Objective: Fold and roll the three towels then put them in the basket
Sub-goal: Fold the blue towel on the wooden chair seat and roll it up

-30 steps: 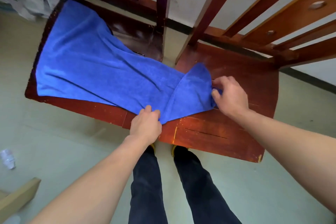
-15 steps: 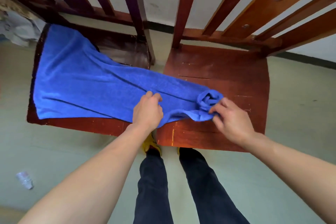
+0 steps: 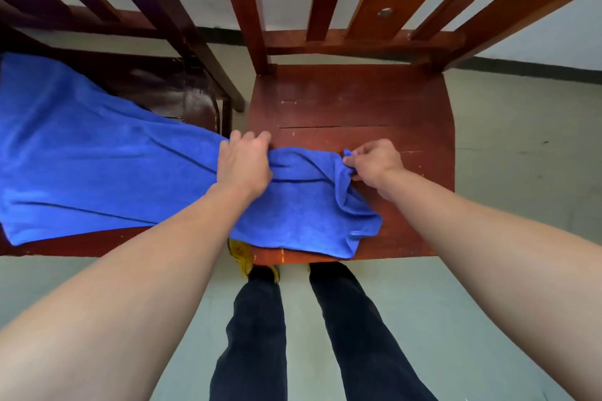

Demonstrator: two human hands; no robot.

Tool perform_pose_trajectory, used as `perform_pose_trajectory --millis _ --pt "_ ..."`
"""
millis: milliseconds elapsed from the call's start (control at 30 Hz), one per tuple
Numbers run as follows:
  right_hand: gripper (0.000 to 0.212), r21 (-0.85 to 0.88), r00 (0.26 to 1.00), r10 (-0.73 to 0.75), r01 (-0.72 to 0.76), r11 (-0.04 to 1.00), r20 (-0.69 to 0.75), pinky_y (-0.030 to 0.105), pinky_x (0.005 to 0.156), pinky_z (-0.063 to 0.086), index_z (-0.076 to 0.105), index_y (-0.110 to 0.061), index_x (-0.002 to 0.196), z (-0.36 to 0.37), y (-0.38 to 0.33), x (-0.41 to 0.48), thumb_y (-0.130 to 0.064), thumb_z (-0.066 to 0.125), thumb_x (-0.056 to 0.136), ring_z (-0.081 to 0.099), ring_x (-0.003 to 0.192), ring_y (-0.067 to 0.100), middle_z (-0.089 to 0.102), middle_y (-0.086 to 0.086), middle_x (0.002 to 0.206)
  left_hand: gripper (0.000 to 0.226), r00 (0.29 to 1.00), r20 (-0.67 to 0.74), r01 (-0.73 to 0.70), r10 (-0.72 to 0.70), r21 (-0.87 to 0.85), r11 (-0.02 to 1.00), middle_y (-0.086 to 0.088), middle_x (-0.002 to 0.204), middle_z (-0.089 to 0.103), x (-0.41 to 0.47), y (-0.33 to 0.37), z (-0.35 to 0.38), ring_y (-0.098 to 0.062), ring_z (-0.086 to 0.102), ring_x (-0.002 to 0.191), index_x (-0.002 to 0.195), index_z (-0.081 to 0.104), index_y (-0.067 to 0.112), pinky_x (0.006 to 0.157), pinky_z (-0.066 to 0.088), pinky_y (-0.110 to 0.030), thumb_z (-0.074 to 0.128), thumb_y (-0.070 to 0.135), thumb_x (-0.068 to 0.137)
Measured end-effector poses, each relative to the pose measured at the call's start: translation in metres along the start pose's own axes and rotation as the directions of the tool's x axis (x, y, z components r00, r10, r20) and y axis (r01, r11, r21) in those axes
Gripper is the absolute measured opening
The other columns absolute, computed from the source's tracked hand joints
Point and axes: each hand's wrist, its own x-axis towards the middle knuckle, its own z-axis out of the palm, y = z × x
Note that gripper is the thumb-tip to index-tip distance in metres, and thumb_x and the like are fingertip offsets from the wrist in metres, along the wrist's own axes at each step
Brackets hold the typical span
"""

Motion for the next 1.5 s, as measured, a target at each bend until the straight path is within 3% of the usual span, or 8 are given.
perform_pose_trajectory --millis 200,333,567,733,900,1167,1300,1500 --pt "0.012 -0.261 0.804 -0.544 0.487 0.834 -0.240 0.028 0.064 0.036 0.055 -0.030 0.081 -0.028 -0.004 -0.028 -0.025 0.065 0.077 0.057 0.078 0.018 0.057 -0.007 0.087 0.016 0.987 -0.037 -0.150 0.153 0.075 0.986 -0.006 0.097 0.056 -0.043 -0.010 0.002 -0.030 0.046 0.096 0.098 0.060 0.017 0.078 0.030 -0.037 0.052 0.015 0.084" --pt "0.011 -0.565 0.951 -0.298 0.289 0.773 0.078 0.034 0.077 0.045 0.067 -0.025 0.091 -0.045 0.040 -0.032 -0.022 0.059 0.084 0.061 0.101 0.029 0.066 0.003 0.108 0.024 0.983 0.133 -0.129 0.130 -0.019 0.991 -0.005 0.102 0.058 -0.057 -0.012 0.013 -0.029 0.054 0.098 0.103 0.061 0.016 0.079 0.036 -0.038 0.046 0.032 0.094" --pt "0.072 -0.362 0.994 -0.099 0.107 0.926 0.043 0.033 0.082 0.044 0.063 -0.028 0.101 -0.029 0.016 -0.014 -0.084 0.058 0.057 0.060 0.097 0.021 0.065 -0.008 0.101 0.028 0.999 -0.015 0.042 -0.044 -0.111 0.993 -0.014 0.113 0.048 -0.009 -0.012 0.009 -0.035 0.047 0.104 0.116 0.053 0.011 0.071 0.040 -0.043 0.054 0.017 0.089" --pt "0.025 -0.718 0.956 -0.280 0.258 0.647 0.091 0.030 0.072 0.041 0.067 -0.031 0.102 -0.020 0.008 -0.020 -0.039 0.063 0.078 0.064 0.099 0.030 0.070 0.002 0.106 0.016 0.996 0.079 0.054 -0.049 -0.064 0.996 -0.013 0.105 0.055 0.010 -0.009 0.004 -0.035 0.052 0.102 0.096 0.063 0.013 0.074 0.041 -0.039 0.054 0.008 0.083" --pt "0.007 -0.358 0.962 -0.272 0.241 0.902 -0.039 0.035 0.080 0.050 0.070 -0.027 0.083 -0.056 -0.007 -0.006 -0.030 0.063 0.084 0.066 0.095 0.030 0.073 0.007 0.094 0.006 0.985 -0.119 0.080 -0.123 -0.315 0.946 -0.008 0.083 0.064 0.023 -0.001 -0.022 -0.035 0.057 0.086 0.086 0.060 0.017 0.060 0.035 -0.034 0.056 0.019 0.082" --pt "0.014 -0.019 0.961 -0.254 0.254 0.967 -0.111 0.037 0.080 0.051 0.067 -0.024 0.077 -0.087 -0.055 0.058 -0.025 0.058 0.087 0.063 0.091 0.026 0.071 0.007 0.098 0.026 0.975 -0.139 0.067 -0.172 -0.557 0.828 -0.002 0.097 0.067 0.075 0.028 -0.057 -0.028 0.060 0.094 0.112 0.060 0.017 0.080 0.050 -0.039 0.056 0.019 0.086" --pt "0.030 -0.302 0.889 -0.399 0.327 0.896 -0.222 0.033 0.081 0.048 0.062 -0.025 0.112 -0.082 -0.038 0.051 -0.034 0.062 0.083 0.061 0.101 0.026 0.065 0.002 0.113 0.035 0.982 -0.126 0.056 -0.139 -0.509 0.859 -0.009 0.114 0.062 0.053 0.037 -0.037 -0.029 0.059 0.099 0.121 0.056 0.014 0.081 0.050 -0.041 0.056 0.016 0.087" --pt "0.056 -0.703 0.855 -0.517 0.382 0.600 0.023 0.043 0.076 0.048 0.047 -0.029 0.132 -0.063 -0.011 0.039 -0.037 0.068 0.081 0.045 0.118 0.033 0.043 0.009 0.129 0.029 0.973 0.228 0.094 -0.022 -0.312 0.945 -0.008 0.115 0.053 -0.015 0.057 0.027 -0.029 0.048 0.110 0.118 0.055 0.017 0.076 0.045 -0.038 0.052 0.017 0.089"
